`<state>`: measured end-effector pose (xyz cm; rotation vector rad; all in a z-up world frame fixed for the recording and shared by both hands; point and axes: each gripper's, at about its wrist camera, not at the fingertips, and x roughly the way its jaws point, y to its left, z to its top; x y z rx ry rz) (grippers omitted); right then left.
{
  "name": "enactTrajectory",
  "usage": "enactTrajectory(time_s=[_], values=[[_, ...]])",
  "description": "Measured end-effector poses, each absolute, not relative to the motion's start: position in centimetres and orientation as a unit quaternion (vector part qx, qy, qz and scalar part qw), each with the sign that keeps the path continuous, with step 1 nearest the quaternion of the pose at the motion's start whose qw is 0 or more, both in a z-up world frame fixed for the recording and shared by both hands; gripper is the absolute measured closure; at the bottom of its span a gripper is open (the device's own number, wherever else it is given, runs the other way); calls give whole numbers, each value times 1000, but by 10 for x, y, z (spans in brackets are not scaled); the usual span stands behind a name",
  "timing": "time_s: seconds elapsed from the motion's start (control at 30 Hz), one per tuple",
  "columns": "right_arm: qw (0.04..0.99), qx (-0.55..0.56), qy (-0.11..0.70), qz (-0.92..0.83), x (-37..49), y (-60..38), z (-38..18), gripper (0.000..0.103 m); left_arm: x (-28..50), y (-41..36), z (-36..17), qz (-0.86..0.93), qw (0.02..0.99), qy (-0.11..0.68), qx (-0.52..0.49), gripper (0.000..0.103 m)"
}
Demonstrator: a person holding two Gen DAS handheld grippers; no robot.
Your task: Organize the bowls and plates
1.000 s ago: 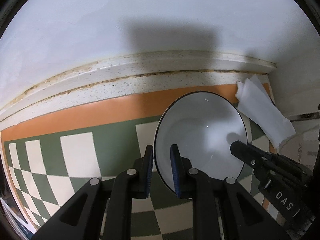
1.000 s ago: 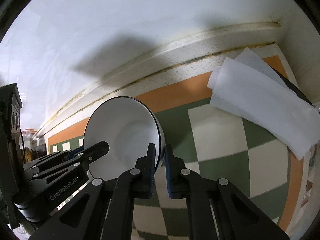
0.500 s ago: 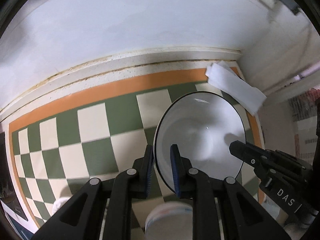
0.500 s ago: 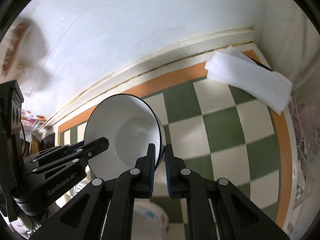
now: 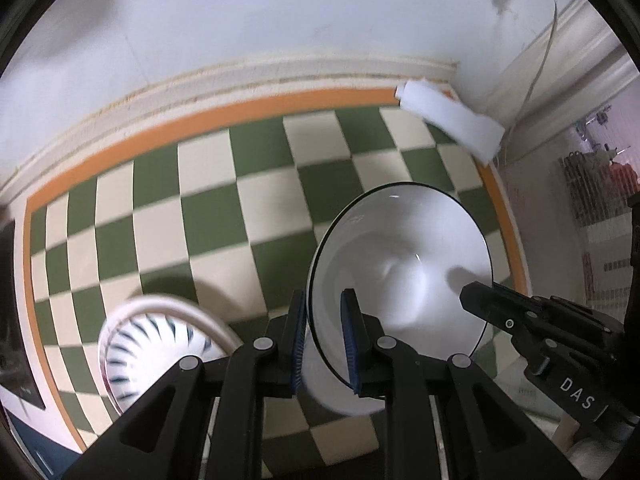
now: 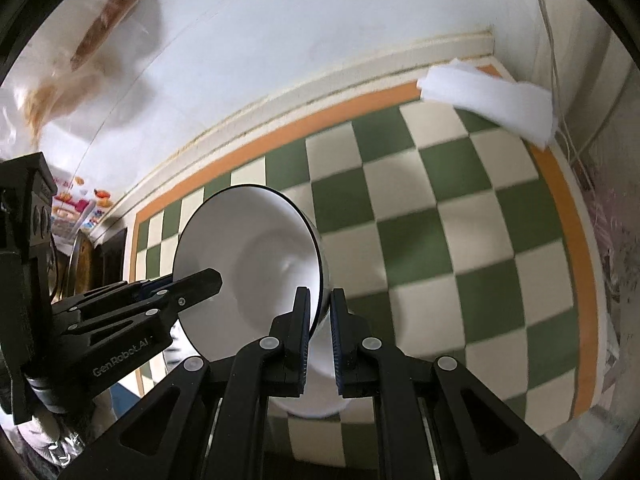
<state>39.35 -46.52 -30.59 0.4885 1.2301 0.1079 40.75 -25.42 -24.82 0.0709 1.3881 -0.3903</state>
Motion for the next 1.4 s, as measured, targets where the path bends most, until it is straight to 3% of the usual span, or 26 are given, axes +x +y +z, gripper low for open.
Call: enactTrajectory(time_s=[0.4,1.4], values=[[763,225,605,44,358,-449,-350,92,376,-251,-289,-172,730,659,49,88],[736,252,627,30,361,-456,-382,89,373,-263,-307,-167,719,670,81,87]])
